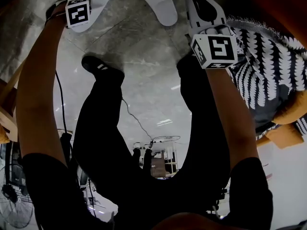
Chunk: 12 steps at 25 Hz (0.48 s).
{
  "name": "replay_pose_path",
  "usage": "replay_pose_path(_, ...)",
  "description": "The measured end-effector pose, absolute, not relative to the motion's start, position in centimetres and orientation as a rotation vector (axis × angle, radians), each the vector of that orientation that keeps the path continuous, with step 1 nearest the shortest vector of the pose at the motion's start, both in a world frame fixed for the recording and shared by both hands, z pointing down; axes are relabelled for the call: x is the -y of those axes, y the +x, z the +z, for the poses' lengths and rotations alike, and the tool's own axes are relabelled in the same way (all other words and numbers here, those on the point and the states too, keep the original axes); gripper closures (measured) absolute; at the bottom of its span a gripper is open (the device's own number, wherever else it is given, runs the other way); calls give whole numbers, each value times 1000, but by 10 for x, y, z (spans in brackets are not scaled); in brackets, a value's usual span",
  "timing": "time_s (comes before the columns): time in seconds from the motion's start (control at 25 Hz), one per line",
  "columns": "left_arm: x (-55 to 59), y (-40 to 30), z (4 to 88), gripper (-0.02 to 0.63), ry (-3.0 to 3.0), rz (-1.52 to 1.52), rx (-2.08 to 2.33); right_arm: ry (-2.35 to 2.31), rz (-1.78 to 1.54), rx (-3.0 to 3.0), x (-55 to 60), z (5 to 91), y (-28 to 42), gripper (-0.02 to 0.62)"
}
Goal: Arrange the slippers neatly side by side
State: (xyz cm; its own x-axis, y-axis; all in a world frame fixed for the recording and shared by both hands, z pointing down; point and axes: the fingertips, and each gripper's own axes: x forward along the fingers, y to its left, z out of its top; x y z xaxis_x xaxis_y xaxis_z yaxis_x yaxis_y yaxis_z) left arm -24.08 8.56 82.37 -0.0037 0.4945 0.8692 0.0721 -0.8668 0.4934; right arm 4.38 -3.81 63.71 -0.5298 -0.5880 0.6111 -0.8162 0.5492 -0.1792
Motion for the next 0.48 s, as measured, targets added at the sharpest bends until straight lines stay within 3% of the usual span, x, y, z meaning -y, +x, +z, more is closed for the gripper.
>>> replay_pose_path(0.48,-112,-234,766,583,2042,2206,-1159,1133,641,2269,34,609,54,552)
